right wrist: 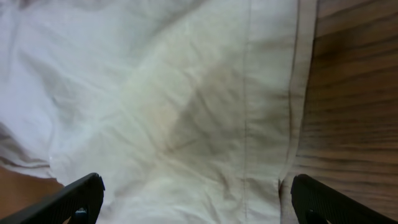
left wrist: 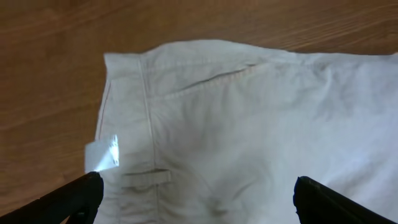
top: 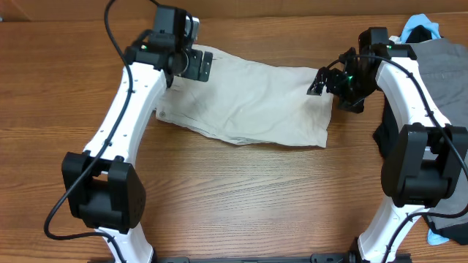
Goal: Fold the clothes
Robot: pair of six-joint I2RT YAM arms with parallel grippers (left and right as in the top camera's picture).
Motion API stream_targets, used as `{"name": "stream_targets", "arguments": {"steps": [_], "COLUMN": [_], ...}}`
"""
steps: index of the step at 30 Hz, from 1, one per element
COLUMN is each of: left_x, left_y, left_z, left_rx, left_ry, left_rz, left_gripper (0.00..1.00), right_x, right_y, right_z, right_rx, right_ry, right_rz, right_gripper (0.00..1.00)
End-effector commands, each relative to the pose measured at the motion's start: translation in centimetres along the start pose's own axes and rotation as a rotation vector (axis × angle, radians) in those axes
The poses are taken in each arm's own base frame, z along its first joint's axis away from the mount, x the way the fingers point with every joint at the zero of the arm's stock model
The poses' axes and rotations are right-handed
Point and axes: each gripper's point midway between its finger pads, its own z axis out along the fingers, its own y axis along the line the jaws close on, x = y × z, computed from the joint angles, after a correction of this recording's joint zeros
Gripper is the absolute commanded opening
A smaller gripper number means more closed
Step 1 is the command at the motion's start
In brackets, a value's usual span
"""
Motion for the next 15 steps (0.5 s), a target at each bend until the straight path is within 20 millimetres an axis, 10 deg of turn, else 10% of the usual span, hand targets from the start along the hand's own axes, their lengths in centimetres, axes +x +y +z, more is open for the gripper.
{"name": "stream_targets", "arguments": {"steps": [1,15], "left_x": [-1.4,1.8], "left_y": [0.8,4.9], "left_z": [-1.6,2.6], "left_rx": [0.043,0.203], "left_ry": [-0.049,0.041], "left_rz": [0.032,-0.003], "left_gripper": [1.0,0.99], "right_x": [-0.2,0.6], "right_y": [1.8,5.2], "right_z": [-2.0,0.5], "right_rx": [-0.034,0.094], "right_ry": [-0.045,-0.063], "right_rz": [-0.085,-0.244], "right_gripper": [1.0,0.79]}}
